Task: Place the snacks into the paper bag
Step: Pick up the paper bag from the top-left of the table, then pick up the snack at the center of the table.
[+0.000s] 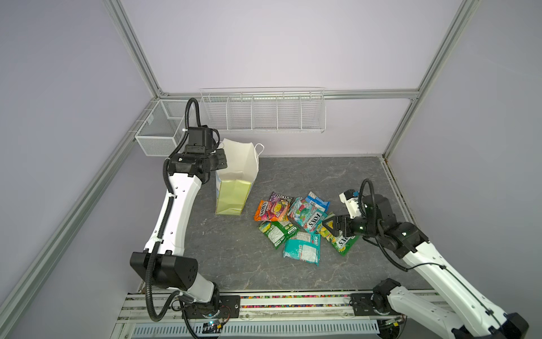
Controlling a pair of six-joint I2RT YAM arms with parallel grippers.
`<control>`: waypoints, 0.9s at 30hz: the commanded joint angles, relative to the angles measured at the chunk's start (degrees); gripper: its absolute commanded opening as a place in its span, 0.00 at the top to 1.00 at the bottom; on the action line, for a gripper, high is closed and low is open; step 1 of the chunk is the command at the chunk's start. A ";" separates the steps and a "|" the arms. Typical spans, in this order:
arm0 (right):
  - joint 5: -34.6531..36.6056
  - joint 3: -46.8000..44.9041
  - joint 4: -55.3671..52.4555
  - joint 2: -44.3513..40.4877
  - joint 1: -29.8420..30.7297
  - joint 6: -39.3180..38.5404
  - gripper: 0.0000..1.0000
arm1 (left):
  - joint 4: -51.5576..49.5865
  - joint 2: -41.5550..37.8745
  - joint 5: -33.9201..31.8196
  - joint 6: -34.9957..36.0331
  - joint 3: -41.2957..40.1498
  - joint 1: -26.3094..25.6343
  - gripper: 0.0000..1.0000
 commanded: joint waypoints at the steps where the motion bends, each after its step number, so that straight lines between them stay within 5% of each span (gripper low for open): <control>1: 0.90 -0.67 -0.41 -0.02 0.42 0.15 0.08 | -2.62 -2.36 -1.39 1.36 -1.10 0.29 1.00; 27: 3.93 -2.15 -0.11 -1.95 0.95 2.56 0.11 | -5.98 -17.15 -6.35 3.23 -12.30 -0.66 1.00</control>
